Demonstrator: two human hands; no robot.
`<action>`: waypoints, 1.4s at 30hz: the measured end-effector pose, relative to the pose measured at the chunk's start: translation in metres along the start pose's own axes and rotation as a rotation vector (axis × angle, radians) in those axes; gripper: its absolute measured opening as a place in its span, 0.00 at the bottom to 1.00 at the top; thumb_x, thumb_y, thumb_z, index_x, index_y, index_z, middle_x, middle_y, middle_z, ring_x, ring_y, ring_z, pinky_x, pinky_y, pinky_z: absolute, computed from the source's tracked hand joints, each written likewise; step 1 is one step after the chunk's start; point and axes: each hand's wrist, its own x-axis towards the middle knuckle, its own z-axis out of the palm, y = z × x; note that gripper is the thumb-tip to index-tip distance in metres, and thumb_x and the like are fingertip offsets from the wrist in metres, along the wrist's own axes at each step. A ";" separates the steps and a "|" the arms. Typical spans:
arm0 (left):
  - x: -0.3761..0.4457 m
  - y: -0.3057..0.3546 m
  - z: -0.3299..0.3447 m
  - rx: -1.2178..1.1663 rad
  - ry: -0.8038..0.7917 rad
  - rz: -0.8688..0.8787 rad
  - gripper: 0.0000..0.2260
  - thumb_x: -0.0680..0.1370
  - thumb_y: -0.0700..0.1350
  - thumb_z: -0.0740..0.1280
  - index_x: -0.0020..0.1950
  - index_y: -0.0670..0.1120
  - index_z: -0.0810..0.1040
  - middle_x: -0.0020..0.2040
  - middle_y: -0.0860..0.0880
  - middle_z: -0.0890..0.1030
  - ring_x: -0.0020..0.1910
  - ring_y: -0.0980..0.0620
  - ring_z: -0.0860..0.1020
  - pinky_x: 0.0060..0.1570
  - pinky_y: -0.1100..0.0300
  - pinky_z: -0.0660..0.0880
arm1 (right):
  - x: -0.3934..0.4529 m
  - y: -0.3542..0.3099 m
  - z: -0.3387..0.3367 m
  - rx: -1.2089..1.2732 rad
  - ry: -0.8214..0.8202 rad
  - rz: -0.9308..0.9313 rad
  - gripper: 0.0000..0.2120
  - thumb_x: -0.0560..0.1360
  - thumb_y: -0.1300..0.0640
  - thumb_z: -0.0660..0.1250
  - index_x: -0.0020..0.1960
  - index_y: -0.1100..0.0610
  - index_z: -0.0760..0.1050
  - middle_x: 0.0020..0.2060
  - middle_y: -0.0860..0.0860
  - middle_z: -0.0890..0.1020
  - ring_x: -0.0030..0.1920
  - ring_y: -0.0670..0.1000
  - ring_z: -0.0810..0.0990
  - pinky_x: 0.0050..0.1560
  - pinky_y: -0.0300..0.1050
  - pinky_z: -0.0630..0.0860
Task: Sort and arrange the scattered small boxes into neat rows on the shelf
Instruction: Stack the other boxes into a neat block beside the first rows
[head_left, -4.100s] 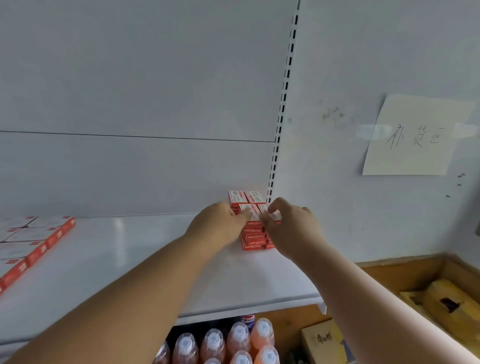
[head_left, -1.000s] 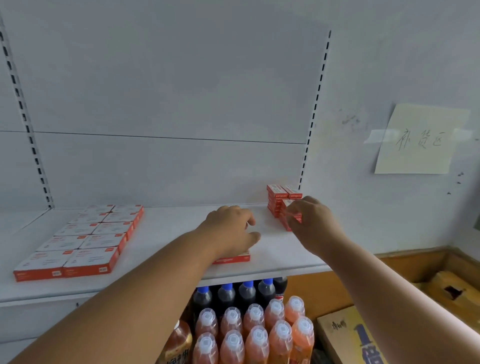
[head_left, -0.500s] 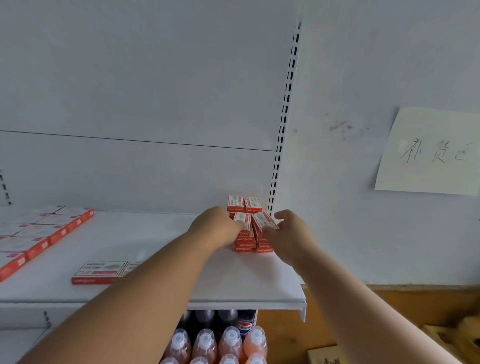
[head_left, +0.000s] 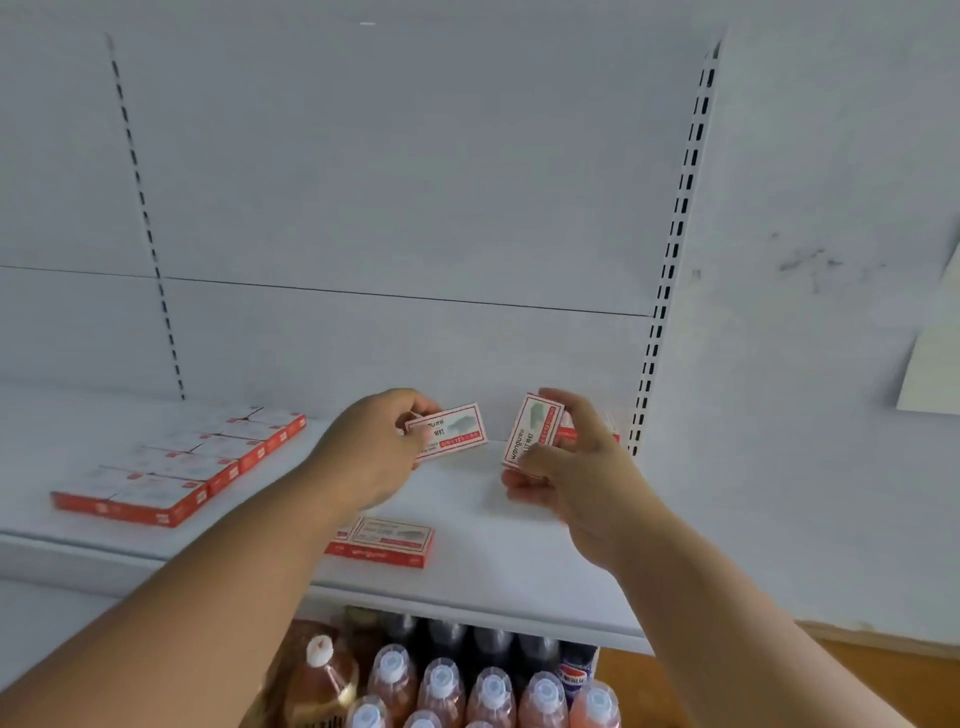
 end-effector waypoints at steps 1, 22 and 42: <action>0.001 -0.011 -0.011 0.035 -0.014 -0.014 0.10 0.81 0.41 0.63 0.54 0.56 0.79 0.46 0.56 0.80 0.41 0.55 0.81 0.30 0.66 0.69 | 0.001 0.001 0.010 -0.064 0.008 0.008 0.23 0.73 0.70 0.68 0.60 0.48 0.72 0.45 0.57 0.83 0.39 0.56 0.83 0.40 0.49 0.81; 0.012 -0.126 -0.030 0.349 -0.361 0.242 0.17 0.83 0.54 0.56 0.70 0.56 0.73 0.66 0.53 0.75 0.65 0.50 0.68 0.67 0.49 0.68 | 0.007 0.043 0.101 -1.243 0.114 0.114 0.20 0.74 0.40 0.66 0.61 0.49 0.77 0.56 0.48 0.74 0.49 0.48 0.75 0.47 0.41 0.69; 0.004 -0.128 -0.032 0.365 -0.568 0.498 0.29 0.78 0.63 0.61 0.75 0.54 0.58 0.71 0.56 0.62 0.70 0.55 0.60 0.71 0.55 0.60 | -0.013 0.048 0.093 -1.248 -0.072 -0.156 0.22 0.68 0.45 0.75 0.61 0.45 0.79 0.57 0.41 0.76 0.43 0.34 0.73 0.43 0.23 0.67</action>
